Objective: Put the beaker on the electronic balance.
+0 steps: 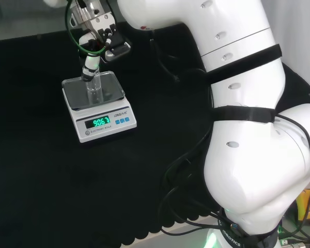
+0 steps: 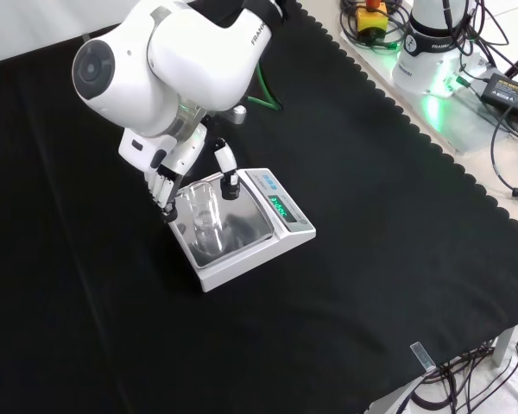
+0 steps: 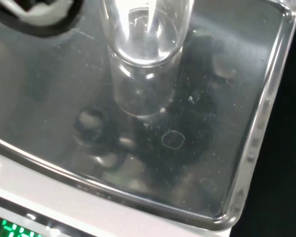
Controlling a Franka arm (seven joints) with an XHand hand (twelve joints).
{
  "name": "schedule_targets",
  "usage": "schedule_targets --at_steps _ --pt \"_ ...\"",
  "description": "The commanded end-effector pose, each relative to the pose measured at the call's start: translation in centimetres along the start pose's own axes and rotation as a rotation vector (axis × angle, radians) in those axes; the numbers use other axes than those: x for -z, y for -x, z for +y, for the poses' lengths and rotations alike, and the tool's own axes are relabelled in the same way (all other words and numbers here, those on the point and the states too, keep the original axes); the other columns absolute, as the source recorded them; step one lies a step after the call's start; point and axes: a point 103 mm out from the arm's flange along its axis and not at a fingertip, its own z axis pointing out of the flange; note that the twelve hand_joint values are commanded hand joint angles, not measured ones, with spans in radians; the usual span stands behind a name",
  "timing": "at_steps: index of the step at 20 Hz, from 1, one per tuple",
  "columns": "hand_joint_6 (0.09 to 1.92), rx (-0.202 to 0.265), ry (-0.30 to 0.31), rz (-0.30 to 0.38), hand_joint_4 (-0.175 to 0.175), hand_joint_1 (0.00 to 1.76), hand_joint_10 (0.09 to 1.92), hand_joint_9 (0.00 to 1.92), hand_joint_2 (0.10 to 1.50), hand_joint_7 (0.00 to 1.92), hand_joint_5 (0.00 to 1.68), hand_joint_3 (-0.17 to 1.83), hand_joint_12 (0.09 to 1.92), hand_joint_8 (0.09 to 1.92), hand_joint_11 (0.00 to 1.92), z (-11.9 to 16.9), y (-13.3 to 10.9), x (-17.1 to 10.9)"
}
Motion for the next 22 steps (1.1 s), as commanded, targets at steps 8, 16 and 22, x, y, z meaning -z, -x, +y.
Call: schedule_targets --at_steps 8,16,22 --pt "0.23 -0.037 0.190 0.044 -0.076 0.59 0.85 0.40 0.61 0.26 0.24 0.19 1.28 0.89 0.58 -6.6 3.6 3.0" --pt "0.20 -0.132 0.244 0.083 -0.078 0.63 0.85 0.41 0.65 0.32 0.26 0.20 1.27 0.88 0.61 -12.4 5.7 2.2" --pt "0.20 -0.167 0.305 0.142 -0.081 0.69 0.84 0.43 0.70 0.34 0.28 0.22 1.26 0.88 0.63 -15.6 6.3 0.6"
